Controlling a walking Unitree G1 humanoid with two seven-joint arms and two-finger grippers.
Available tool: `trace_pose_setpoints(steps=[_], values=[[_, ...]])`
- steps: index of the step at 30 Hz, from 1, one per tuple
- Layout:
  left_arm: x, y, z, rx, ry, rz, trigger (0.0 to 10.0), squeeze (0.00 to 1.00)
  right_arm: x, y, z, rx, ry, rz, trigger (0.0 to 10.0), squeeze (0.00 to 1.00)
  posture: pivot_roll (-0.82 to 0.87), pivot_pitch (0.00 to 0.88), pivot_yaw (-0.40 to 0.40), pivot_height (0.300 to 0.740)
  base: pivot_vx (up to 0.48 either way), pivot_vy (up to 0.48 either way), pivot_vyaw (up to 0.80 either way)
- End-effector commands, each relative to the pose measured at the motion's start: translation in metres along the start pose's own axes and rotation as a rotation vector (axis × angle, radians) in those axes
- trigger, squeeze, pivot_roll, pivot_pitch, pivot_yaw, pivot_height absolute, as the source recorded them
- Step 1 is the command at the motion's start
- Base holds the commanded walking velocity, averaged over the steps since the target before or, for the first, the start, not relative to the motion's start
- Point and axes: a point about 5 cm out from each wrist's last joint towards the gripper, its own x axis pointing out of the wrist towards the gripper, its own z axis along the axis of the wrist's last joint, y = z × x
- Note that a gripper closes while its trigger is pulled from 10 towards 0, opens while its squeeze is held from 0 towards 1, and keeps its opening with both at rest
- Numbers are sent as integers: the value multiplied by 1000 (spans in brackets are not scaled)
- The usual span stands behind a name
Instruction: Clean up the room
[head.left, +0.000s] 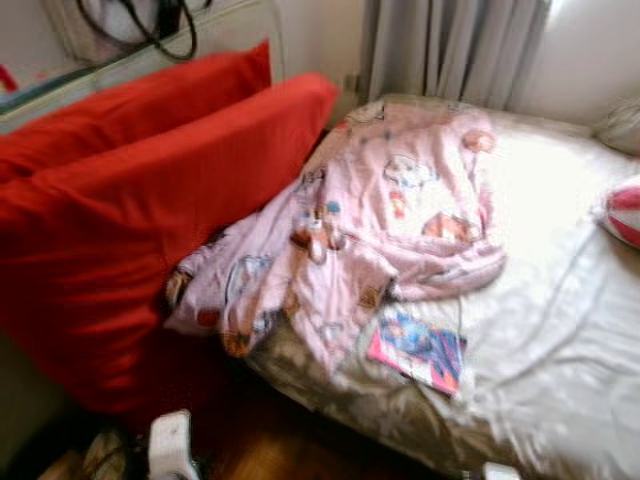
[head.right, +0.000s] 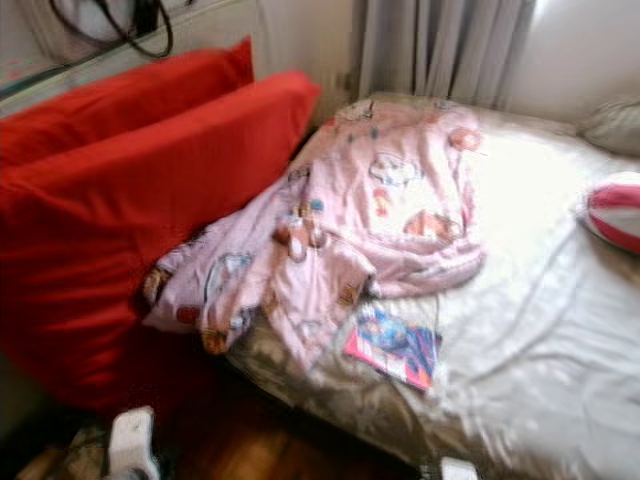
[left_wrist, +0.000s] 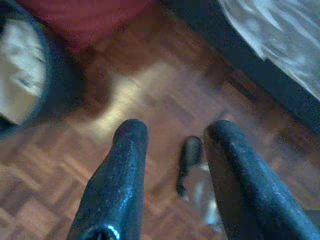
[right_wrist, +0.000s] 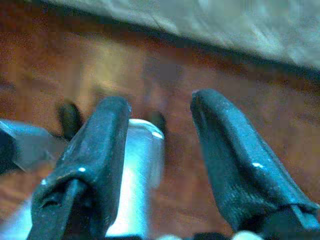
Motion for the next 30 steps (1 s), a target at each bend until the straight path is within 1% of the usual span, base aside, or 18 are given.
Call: trace_pose_setpoints(steps=[1,7,9,11,14,17,18,19,22,24,25,26,27,28,29,30], values=[[1,-8,-4,8,13,-18,10000,0,-4,-9,-8,15,19,-28,10000,0,9,35,30,740,266,0,0],[0,-9,-6,8,15,-20,10000,0,-4,-10,-8,28,13,-36,10000,0,4,40,23,740,270,0,0],[0,-11,-6,4,12,-34,10000,0,-4,-11,-8,35,7,-41,10000,0,3,41,19,740,0,0,0],[1,-15,-3,1,-10,-48,10000,0,-5,-13,-8,64,-12,-55,10000,0,6,46,10,740,0,0,0],[1,-17,0,-7,-24,-52,10000,0,-5,-13,-7,73,-20,-58,10000,0,6,47,9,740,0,0,0],[3,-25,18,4,-107,-79,10000,0,-7,-17,-6,100,-58,-73,10000,0,10,58,-4,740,0,0,0],[4,-32,30,9,-165,-107,10000,0,-8,-19,-5,110,-79,-81,10000,0,8,65,-11,740,0,0,0],[3,-34,35,17,-197,-121,10000,0,-8,-20,-4,104,-91,-84,10000,0,9,66,-13,740,0,0,0],[-2,-30,23,29,-264,-138,10000,0,-10,-22,0,64,-137,-73,10000,0,6,73,-14,740,0,0,0],[-4,-27,24,37,-304,-143,10000,0,-11,-22,1,65,-161,-62,10000,0,4,76,-14,740,0,0,0],[-5,-26,26,44,-327,-151,10000,0,-9,-18,12,47,-214,-33,10000,0,4,78,-13,740,0,0,0],[-6,-26,29,51,-350,-160,10000,0,-1,2,61,11,-375,18,10000,0,3,83,-7,740,0,0,0],[-6,-26,29,51,-350,-160,10000,0,-1,2,61,11,-375,18,10000,0,3,83,-7,740,0,0,0],[-7,-26,30,56,-366,-165,10000,0,1,17,93,-7,-482,51,10000,0,3,85,-5,740,0,0,0],[-8,-26,34,59,-397,-170,10000,0,-1,27,117,-25,-568,85,10000,0,3,87,0,740,0,0,0],[-10,-25,40,61,-440,-175,10000,0,-3,32,129,-46,-622,107,10000,0,3,92,7,740,0,0,0]])
